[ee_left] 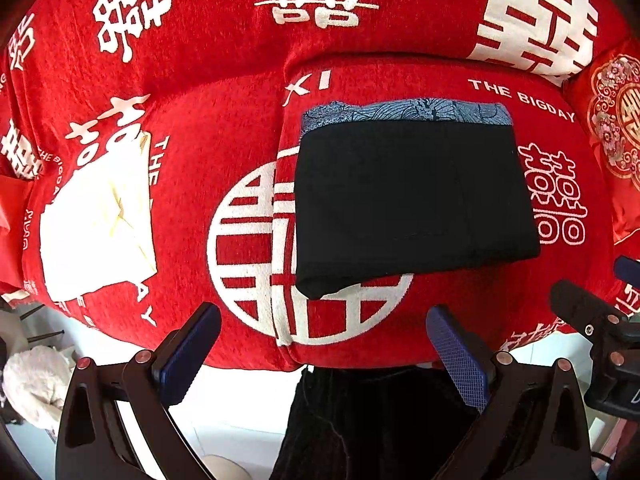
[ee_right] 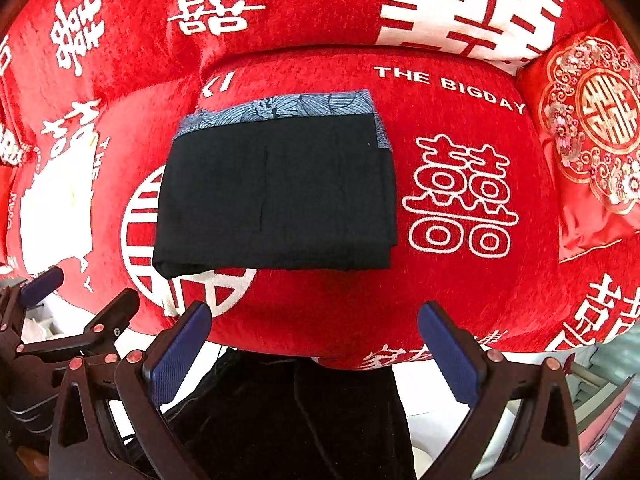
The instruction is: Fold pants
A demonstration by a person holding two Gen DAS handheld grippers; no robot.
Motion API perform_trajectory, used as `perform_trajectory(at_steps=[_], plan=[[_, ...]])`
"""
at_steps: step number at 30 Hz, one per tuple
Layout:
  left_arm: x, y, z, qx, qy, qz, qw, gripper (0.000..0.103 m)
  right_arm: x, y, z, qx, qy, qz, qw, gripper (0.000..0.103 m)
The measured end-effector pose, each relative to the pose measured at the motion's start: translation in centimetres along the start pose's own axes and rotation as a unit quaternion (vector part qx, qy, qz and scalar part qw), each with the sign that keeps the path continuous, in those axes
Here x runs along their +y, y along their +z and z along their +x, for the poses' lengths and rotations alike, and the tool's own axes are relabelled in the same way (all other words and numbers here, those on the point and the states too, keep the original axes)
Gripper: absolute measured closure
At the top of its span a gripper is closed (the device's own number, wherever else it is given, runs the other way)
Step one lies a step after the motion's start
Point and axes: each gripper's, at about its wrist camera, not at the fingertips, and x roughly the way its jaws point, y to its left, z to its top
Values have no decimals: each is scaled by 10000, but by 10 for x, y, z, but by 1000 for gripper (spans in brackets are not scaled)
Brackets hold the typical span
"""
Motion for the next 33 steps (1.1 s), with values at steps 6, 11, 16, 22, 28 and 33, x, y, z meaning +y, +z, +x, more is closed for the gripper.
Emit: perform_trajectory(at_steps=[6,11,16,22,28,33], plan=[[-1,-1,0,-19,89,61,9999,0,3,0,0,-28,-46,-50,10000,0],[0,-2,1,13,71,6,10000,0,5,0,-2,-84,-119,-83,9999,0],[-5,-4,1,-1,156,163,9997,0,4,0,-1,-83,-157,-72,9998,0],[-11,-7,-1,-31,131,255,9996,0,3,-1,-1,-73,-170,-67,9998,0],[-15,-8,-2,-64,159,314,9994,0,2,-2,-1,-75,-152,-69,9998,0],[-16,-8,-2,-68,145,271,9995,0,3,-2,-1,-90,-145,-86,9998,0]])
